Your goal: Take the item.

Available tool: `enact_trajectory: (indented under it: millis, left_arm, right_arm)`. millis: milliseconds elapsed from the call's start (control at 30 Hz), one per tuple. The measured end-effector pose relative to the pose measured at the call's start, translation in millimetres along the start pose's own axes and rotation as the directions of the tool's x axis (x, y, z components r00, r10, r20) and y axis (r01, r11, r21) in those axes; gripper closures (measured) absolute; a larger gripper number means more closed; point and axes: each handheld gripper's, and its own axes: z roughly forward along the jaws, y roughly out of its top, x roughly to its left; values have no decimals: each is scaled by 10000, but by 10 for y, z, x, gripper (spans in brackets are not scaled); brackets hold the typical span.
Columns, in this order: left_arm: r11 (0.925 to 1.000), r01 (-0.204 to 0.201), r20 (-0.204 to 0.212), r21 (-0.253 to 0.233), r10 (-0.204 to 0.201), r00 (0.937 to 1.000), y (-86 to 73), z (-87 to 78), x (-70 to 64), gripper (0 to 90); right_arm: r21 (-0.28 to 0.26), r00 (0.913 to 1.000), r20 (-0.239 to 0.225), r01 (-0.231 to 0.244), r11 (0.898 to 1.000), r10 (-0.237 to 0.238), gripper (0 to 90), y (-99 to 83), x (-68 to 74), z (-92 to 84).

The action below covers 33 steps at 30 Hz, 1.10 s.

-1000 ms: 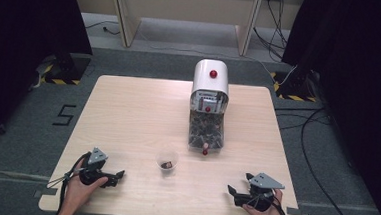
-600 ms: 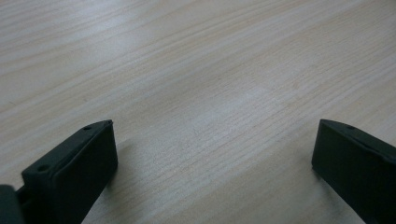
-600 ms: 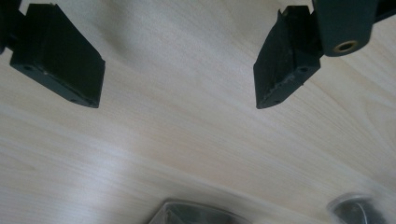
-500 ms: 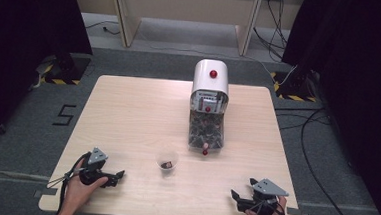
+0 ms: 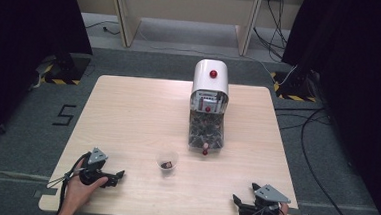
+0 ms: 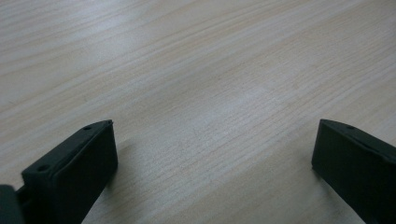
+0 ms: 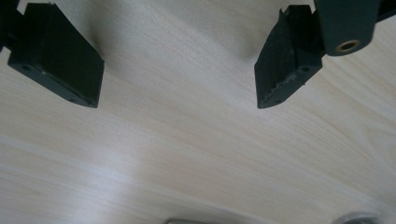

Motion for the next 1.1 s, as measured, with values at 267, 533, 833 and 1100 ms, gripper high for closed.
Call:
enact_trajectory:
  millis: [267, 533, 833, 1100]
  left_arm:
    - [10000, -1, -1, 0, 1, 10000, 0, 0, 0, 0]
    - [10000, 1, -2, -1, -1, 10000, 0, 0, 0, 0]
    - [10000, 1, -3, -1, -1, 10000, 0, 0, 0, 0]
    - [10000, -2, -1, 0, 2, 10000, 0, 0, 0, 0]
  right_arm:
    - [-10, 9997, 208, 143, 9999, -143, 156, -77, 29, -32]
    - [-361, 9994, 323, 103, 9993, -91, 152, -147, 62, -62]
    - [-405, 9994, 322, 112, 9991, -99, 152, -154, 61, -64]
    - [-408, 9995, 314, 119, 9991, -106, 152, -154, 60, -63]
